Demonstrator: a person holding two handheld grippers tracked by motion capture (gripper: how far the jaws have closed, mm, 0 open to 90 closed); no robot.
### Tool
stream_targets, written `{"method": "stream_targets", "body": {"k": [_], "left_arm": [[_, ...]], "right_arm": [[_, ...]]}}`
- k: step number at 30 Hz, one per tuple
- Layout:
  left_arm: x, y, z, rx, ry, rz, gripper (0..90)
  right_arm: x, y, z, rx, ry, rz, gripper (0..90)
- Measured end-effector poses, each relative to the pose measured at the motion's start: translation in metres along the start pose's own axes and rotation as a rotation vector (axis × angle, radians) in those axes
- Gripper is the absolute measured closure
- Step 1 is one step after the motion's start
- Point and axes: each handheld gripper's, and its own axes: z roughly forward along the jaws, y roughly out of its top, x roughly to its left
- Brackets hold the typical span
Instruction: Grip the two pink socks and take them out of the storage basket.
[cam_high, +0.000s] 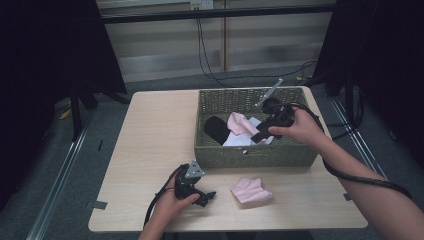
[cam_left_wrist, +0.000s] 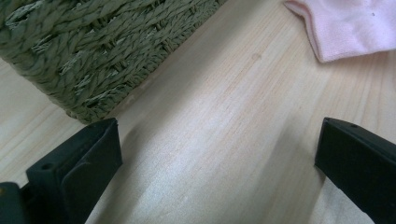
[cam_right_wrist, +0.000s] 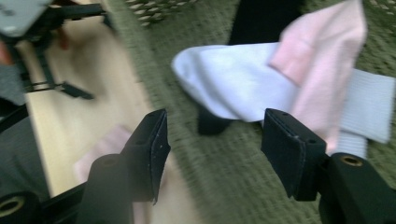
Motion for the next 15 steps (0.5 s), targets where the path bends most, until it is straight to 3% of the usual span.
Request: {"method": "stream_targets", "body": {"k": [15], "left_arm": [[0.000,0.000,0.000,0.001,-0.003,0.001,0.0]], "right_arm": [[-0.042,0.010,0.032,-0.004,-0.075,0.099,32.4]]}}
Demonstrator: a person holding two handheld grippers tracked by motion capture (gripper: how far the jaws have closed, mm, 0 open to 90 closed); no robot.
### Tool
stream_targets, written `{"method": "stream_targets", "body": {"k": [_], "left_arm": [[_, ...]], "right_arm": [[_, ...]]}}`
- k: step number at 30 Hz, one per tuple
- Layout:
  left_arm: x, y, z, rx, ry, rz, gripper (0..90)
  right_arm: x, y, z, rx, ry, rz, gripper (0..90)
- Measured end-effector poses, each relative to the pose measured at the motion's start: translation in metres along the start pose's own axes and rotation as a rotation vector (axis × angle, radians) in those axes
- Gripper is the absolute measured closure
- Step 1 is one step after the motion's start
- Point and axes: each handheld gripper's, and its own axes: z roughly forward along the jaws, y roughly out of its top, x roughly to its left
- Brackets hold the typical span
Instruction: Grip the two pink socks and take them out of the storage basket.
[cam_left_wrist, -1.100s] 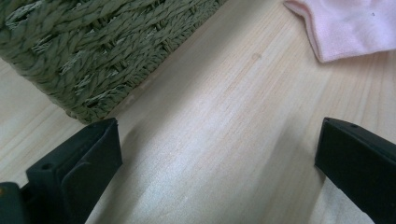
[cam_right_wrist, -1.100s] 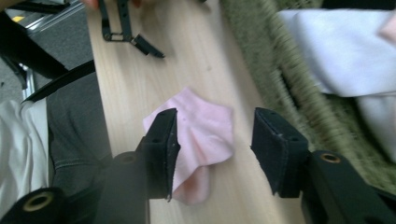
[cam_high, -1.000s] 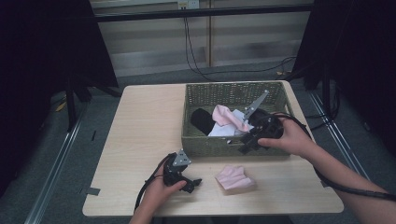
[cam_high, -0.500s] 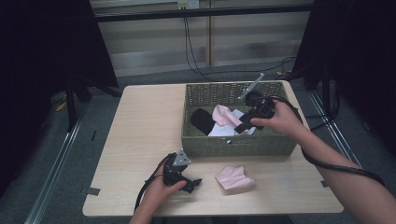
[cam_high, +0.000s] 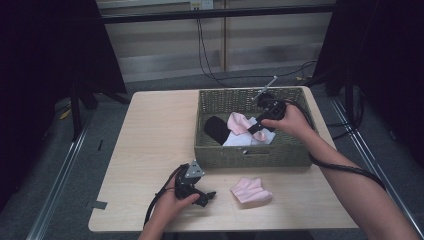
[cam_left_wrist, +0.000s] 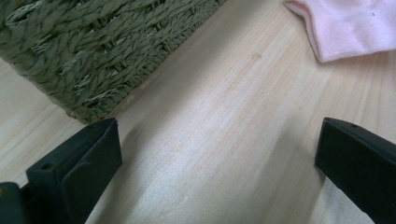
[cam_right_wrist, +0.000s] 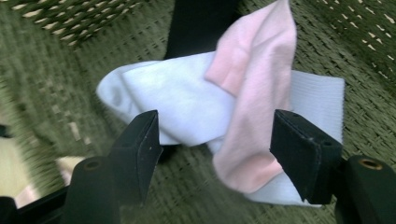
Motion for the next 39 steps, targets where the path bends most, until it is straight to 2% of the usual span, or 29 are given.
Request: {"method": "stream_targets", "body": {"k": [4,5,8,9,10,11,21,23,24,25,26,27,28,29,30,31,35,39], "left_arm": [[0.000,0.000,0.000,0.001,0.001,0.000,0.0],[0.000,0.000,0.000,0.001,0.002,0.001,0.0],[0.000,0.000,0.000,0.002,0.002,0.001,0.0],[0.000,0.000,0.000,0.001,0.002,0.001,0.0],[0.000,0.000,0.000,0.001,0.002,0.001,0.0],[0.000,0.000,0.000,0.001,0.002,0.001,0.0],[0.000,0.000,0.000,0.001,0.002,0.001,0.0],[0.000,0.000,0.000,0.001,0.002,0.000,0.0],[0.000,0.000,0.000,0.001,0.002,0.000,0.0],[0.000,0.000,0.000,0.001,0.002,0.001,0.0],[0.000,0.000,0.000,0.001,0.002,0.001,0.0],[0.000,0.000,0.000,0.001,0.002,0.000,0.0],[0.000,0.000,0.000,0.001,0.002,0.000,0.0],[0.000,0.000,0.000,0.002,0.002,0.001,0.0],[0.000,0.000,0.000,0.002,0.002,0.001,0.0],[0.000,0.000,0.000,0.002,0.002,0.000,0.0],[0.000,0.000,0.000,0.001,0.001,0.000,0.0],[0.000,0.000,0.000,0.001,0.002,0.001,0.0]], "right_arm": [[-0.008,0.002,0.011,0.006,-0.017,0.023,32.1],[-0.012,0.003,0.018,0.012,-0.021,0.040,32.1],[-0.016,0.004,0.027,0.035,-0.030,0.026,35.3],[-0.016,0.005,0.032,0.048,-0.055,0.030,36.3],[-0.016,0.005,0.035,0.045,-0.079,0.051,36.3],[-0.018,0.006,0.037,0.038,-0.092,0.049,36.7],[-0.029,0.012,0.051,0.029,-0.104,0.107,40.9],[-0.030,0.012,0.056,0.034,-0.098,0.114,49.0],[-0.030,0.012,0.056,0.034,-0.098,0.114,49.0],[-0.029,0.012,0.058,0.037,-0.098,0.113,60.6],[-0.029,0.012,0.058,0.037,-0.098,0.113,60.6],[-0.029,0.013,0.058,0.042,-0.104,0.118,70.1],[-0.029,0.013,0.058,0.042,-0.104,0.118,70.1],[-0.028,0.013,0.058,0.056,-0.110,0.117,75.6],[-0.028,0.013,0.058,0.056,-0.110,0.117,75.6],[-0.028,0.014,0.058,0.061,-0.094,0.123,80.7],[-0.028,0.014,0.053,0.068,-0.076,0.134,83.1],[-0.026,0.014,0.043,0.074,-0.058,0.123,83.5]]}}
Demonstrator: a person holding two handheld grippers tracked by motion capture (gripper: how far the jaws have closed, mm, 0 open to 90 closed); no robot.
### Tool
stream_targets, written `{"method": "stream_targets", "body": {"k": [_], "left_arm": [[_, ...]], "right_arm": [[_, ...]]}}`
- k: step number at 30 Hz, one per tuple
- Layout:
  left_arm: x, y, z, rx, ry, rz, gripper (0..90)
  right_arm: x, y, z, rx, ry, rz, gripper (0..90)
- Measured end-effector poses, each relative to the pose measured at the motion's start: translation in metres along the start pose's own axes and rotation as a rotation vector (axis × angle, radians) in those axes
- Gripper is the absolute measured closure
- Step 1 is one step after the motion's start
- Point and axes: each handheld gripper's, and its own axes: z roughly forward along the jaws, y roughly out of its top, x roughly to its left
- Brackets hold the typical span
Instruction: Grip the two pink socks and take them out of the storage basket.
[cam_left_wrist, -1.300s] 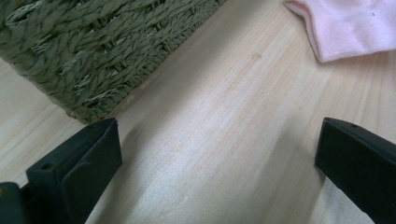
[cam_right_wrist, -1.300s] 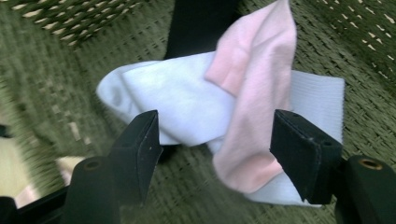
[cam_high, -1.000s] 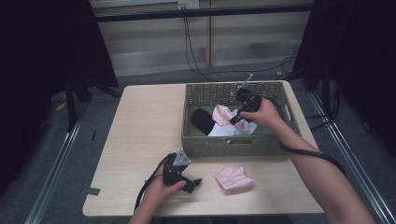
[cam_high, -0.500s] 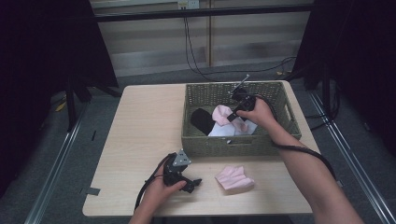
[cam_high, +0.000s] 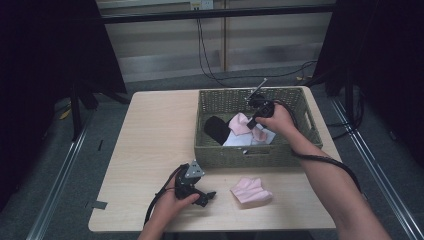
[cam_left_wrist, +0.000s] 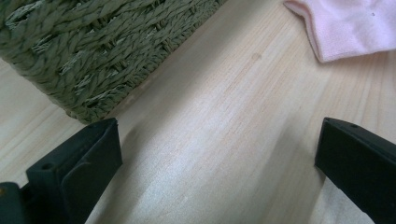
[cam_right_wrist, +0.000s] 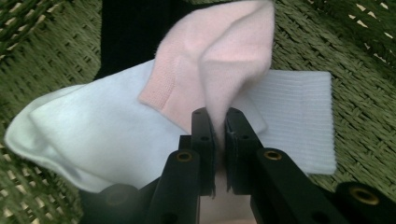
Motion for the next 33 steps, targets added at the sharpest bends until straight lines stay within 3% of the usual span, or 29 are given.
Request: {"method": "stream_targets", "body": {"k": [11,16,24,33], "left_arm": [[0.000,0.000,0.000,-0.002,-0.003,0.000,0.0],[0.000,0.000,0.000,-0.002,-0.002,0.000,0.0],[0.000,0.000,0.000,-0.001,-0.003,0.000,0.0],[0.000,0.000,0.000,-0.001,-0.002,0.000,0.0]], "right_arm": [[0.004,0.000,-0.037,-0.025,0.015,-0.023,83.7],[0.012,-0.002,-0.055,-0.028,0.048,-0.061,83.7],[0.024,-0.007,-0.070,-0.009,0.065,-0.105,83.7],[0.033,-0.009,-0.090,-0.020,0.083,-0.119,83.6]]}}
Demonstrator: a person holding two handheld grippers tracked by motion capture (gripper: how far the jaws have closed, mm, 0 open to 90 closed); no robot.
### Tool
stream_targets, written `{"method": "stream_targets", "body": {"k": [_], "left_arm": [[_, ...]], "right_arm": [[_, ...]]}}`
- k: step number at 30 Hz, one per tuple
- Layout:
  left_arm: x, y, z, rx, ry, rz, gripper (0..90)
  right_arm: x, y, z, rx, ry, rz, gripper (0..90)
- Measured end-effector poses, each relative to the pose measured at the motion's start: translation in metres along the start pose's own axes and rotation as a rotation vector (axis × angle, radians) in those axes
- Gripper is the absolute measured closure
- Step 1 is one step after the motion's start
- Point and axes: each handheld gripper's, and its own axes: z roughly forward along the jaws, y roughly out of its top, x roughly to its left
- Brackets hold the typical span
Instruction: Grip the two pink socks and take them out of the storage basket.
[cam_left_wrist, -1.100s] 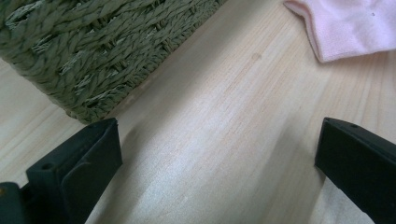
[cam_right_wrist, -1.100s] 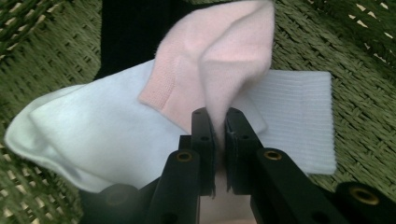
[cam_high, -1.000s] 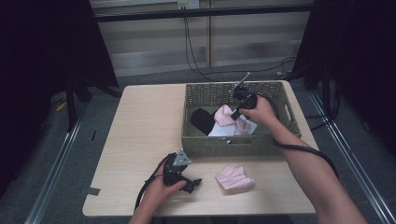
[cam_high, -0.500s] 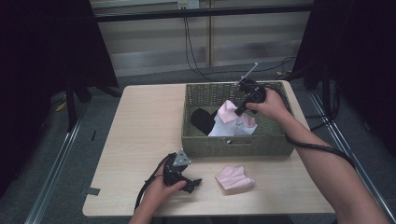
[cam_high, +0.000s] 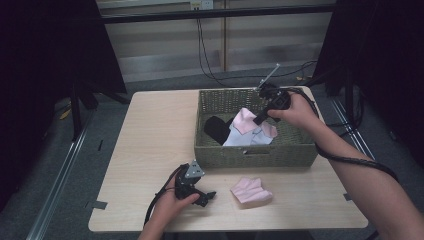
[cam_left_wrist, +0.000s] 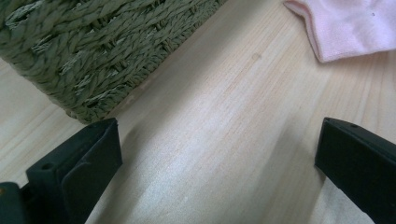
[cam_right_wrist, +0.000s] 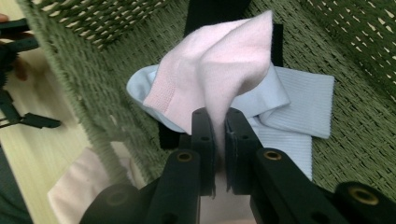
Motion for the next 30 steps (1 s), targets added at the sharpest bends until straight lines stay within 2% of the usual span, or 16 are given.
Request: {"method": "stream_targets", "body": {"k": [3,10,13,24,30], "left_arm": [[0.000,0.000,0.000,0.001,0.003,0.000,0.0],[0.000,0.000,0.000,0.001,0.002,0.000,0.0],[0.000,0.000,0.000,0.001,0.002,0.000,0.0],[0.000,0.000,0.000,0.001,0.002,0.000,0.0],[0.000,0.000,0.000,0.001,0.003,0.000,0.0]], "right_arm": [[0.004,-0.001,-0.009,0.005,0.004,-0.027,83.7],[0.010,-0.002,-0.021,0.013,0.008,-0.047,83.6],[0.013,-0.004,-0.030,-0.003,0.017,-0.055,83.7],[0.021,-0.009,-0.042,-0.002,0.038,-0.077,83.6],[0.028,-0.009,-0.049,0.017,0.045,-0.099,83.6]]}}
